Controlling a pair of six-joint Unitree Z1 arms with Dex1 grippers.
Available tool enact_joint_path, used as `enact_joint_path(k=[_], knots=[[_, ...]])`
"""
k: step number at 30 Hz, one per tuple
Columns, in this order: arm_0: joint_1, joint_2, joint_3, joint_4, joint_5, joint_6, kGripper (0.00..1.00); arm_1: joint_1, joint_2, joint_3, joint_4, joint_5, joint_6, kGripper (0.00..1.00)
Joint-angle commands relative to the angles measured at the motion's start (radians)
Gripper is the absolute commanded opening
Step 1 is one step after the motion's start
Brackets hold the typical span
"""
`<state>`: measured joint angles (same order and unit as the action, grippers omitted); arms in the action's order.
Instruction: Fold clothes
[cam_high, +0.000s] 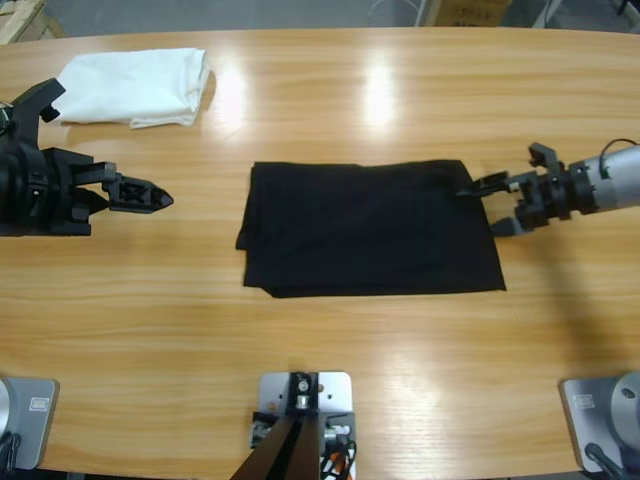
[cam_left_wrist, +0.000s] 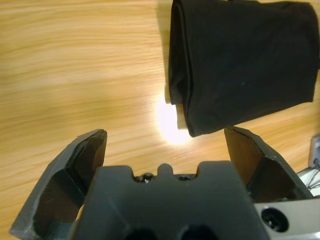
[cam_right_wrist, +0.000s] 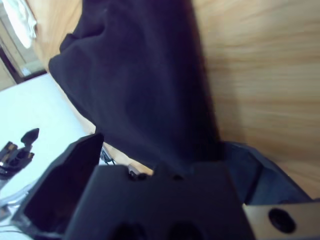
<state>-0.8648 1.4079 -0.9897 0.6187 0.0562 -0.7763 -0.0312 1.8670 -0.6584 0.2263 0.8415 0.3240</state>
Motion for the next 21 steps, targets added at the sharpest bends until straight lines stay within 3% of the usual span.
enact_joint_path(k=[1,3,5,9,10,21], knots=[[0.014,-0.032,0.066,-0.002,0.016,0.012,0.908,0.104,0.127,0.045,-0.074,-0.015,0.015,0.978],[0.014,-0.033,0.066,-0.002,0.016,0.012,0.908,0.107,0.134,0.049,-0.090,-0.013,0.015,0.949],[0.014,-0.033,0.068,-0.002,0.016,0.012,0.908,0.111,0.144,0.058,-0.112,-0.012,0.015,0.790],[0.015,-0.035,0.075,-0.002,0.016,0.012,0.908,0.112,0.173,0.072,-0.147,-0.019,0.019,0.046],[0.015,-0.035,0.076,-0.002,0.016,0.012,0.908,0.113,0.171,0.074,-0.148,-0.033,0.033,0.000],[0.015,-0.051,0.110,-0.002,0.016,0.009,0.908,0.133,0.091,0.085,-0.147,-0.095,0.057,0.000]])
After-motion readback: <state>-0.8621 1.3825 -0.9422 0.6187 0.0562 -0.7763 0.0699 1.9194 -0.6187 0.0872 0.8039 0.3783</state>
